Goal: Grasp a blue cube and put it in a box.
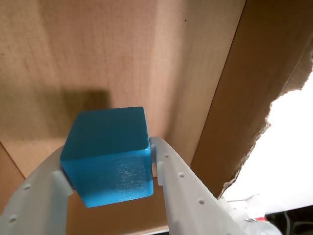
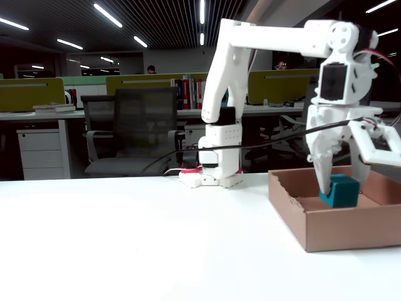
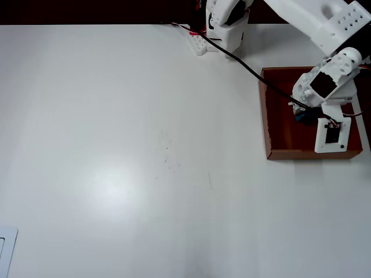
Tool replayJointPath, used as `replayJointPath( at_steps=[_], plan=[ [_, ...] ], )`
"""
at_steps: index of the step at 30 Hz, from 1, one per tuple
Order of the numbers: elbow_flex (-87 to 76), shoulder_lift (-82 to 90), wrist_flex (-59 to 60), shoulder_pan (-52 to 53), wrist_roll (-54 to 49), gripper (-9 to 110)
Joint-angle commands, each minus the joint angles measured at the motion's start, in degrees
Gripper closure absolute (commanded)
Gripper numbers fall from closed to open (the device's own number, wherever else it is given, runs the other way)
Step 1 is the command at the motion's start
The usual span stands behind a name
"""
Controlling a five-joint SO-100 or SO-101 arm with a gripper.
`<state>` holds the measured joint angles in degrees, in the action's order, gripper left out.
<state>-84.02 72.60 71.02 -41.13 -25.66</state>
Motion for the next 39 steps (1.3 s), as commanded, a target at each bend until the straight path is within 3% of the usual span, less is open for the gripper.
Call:
replayJointPath(
  at_steps=[1, 9, 22, 39],
  plan=[
    [-0.88, 0.26, -1.58, -0.62, 0.53, 87],
    [-4.48, -0.26, -3.87, -0.97, 1.85, 87],
    [-4.04, 2.37, -2.72, -0.70, 2.02, 70],
    [-9.23, 14.33, -0.62, -0.26, 1.67, 69]
  ],
)
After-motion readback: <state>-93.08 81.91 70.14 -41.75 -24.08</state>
